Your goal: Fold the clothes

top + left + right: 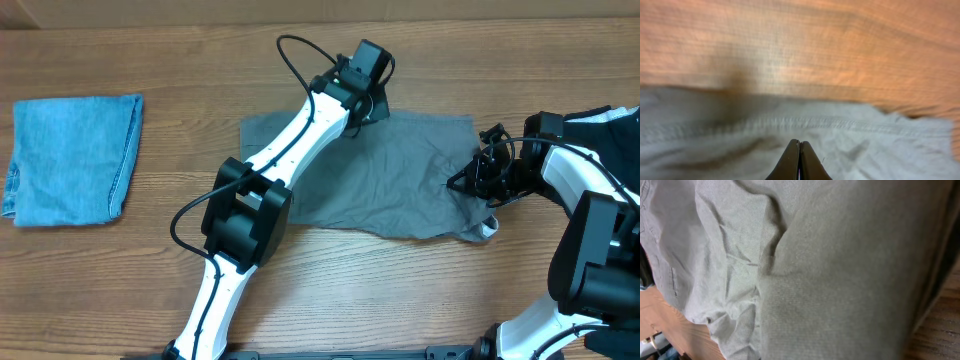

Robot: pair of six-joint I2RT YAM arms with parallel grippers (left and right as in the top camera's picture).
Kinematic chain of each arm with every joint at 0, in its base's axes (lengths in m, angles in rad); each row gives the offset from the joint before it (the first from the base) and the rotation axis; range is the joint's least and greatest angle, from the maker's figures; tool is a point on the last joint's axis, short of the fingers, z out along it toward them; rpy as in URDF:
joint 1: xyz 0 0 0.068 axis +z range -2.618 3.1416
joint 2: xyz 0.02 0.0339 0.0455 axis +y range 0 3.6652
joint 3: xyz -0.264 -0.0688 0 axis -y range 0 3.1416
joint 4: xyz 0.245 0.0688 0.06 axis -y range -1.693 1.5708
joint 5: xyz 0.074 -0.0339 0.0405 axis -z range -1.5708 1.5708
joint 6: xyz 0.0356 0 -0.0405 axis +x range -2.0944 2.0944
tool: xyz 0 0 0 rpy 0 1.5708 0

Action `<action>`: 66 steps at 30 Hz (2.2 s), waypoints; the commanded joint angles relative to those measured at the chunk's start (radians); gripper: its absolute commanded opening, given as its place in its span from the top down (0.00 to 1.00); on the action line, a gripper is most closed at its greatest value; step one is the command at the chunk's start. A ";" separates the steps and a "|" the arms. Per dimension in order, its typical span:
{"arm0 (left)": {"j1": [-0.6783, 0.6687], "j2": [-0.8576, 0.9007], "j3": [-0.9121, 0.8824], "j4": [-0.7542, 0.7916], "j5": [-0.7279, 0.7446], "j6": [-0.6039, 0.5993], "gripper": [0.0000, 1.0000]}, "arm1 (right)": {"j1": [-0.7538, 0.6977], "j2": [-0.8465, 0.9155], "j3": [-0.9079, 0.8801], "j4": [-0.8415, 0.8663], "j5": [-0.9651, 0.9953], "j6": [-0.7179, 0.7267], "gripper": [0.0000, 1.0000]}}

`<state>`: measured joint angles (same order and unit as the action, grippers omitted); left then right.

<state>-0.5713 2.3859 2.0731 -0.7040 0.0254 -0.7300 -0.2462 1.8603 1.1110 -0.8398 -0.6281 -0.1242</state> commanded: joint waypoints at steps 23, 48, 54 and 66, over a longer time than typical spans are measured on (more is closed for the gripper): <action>0.012 0.119 0.055 0.003 -0.019 0.012 0.96 | 0.007 0.005 0.006 -0.001 -0.012 -0.004 0.96; -0.053 0.014 0.124 -0.521 0.230 0.058 0.96 | -0.002 0.005 0.035 -0.025 0.027 -0.004 0.96; -0.117 0.014 0.053 -0.491 0.191 0.052 0.96 | -0.002 0.005 0.035 -0.026 0.026 -0.004 0.96; -0.116 0.014 0.025 -0.488 0.050 -0.001 0.96 | -0.002 0.005 0.035 -0.027 0.026 -0.004 0.96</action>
<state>-0.6918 2.3898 2.1159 -1.1866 0.1734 -0.7036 -0.2474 1.8603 1.1202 -0.8665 -0.6014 -0.1242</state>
